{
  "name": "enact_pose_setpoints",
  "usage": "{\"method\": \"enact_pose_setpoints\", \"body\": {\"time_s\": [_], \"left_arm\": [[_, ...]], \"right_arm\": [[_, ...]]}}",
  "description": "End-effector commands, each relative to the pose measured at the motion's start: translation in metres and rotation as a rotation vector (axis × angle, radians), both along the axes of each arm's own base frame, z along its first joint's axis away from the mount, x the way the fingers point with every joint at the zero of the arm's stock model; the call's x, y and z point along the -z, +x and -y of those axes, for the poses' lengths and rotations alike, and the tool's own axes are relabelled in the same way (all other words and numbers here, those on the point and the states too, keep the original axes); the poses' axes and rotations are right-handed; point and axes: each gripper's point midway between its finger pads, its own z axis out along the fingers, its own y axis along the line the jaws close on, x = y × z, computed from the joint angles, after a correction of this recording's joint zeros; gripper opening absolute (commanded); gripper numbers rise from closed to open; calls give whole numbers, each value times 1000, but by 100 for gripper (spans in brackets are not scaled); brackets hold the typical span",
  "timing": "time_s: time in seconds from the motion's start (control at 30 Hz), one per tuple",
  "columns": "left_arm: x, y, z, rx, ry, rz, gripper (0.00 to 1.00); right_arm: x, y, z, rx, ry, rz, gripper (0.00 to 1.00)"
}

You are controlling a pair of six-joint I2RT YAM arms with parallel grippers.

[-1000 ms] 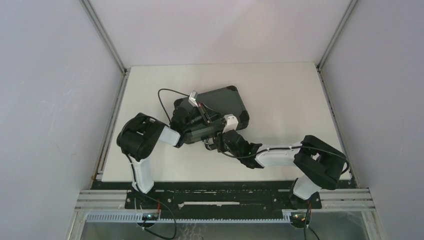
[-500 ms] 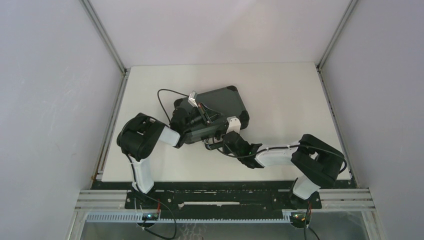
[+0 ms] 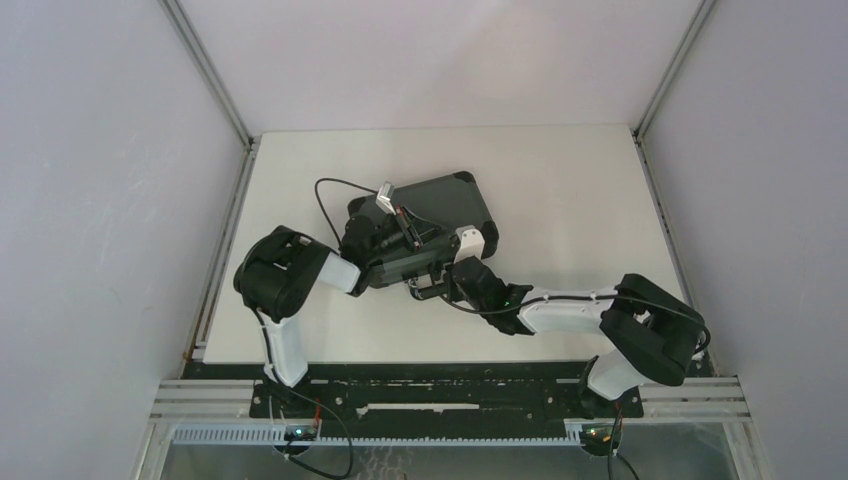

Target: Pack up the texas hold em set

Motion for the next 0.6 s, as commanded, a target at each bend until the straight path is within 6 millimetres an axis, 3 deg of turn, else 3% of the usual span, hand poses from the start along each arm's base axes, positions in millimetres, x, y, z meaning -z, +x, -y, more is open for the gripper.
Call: {"method": "enact_pose_setpoints", "body": {"time_s": [0.0,0.3,0.57], "left_arm": [[99,-55,-8,109,177,-351,0],[99,-55,-8,114,177,-354,0],[101,-55,-8,113,178,-360,0]], "right_arm": [[-1,8,-10,-27,33,9,0],[12,14,-23,-56,47,-19,0],[4,16,-22,-58,48,-1,0]]}}
